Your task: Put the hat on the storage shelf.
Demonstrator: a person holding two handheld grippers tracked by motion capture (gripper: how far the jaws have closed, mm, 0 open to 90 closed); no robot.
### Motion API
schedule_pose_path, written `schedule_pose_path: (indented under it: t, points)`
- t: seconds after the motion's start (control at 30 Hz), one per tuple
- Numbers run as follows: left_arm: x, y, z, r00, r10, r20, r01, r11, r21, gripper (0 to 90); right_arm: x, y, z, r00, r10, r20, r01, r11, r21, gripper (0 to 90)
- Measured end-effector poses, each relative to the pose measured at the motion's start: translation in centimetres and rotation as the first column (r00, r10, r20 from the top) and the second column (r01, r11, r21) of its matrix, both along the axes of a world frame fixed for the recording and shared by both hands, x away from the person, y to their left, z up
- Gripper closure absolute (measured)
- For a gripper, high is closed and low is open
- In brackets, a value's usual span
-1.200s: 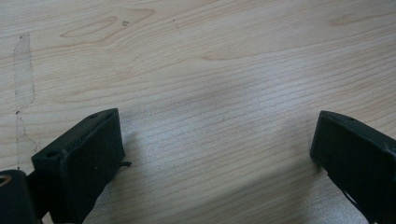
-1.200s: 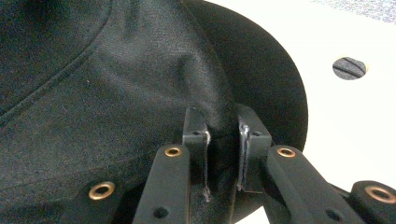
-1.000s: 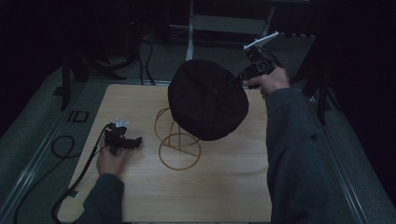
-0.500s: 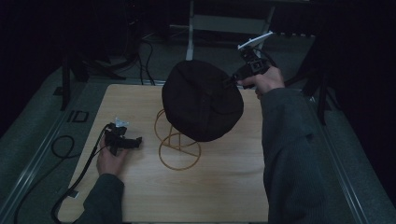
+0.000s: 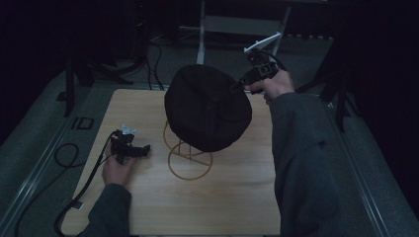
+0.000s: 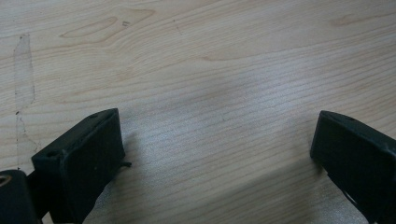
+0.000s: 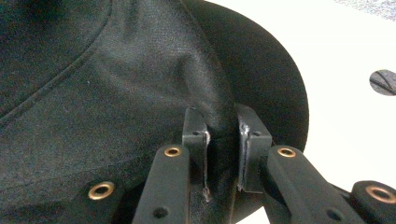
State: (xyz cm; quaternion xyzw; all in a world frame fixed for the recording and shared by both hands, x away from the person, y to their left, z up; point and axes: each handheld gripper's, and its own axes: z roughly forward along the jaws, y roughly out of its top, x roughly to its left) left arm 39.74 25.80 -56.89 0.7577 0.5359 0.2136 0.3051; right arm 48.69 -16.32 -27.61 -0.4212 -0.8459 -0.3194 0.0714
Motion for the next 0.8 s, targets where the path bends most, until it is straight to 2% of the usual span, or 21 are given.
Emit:
schedule_pose_path:
  t: [0.8]
  points:
    - [0.0, 0.0, 0.0, 1.0, 0.002, 0.001, -0.002, 1.0, -0.002, 2.2, 0.0, 2.3, -1.3, 0.9994, 0.029, -0.019, -0.03, 0.9988, -0.04, 76.7]
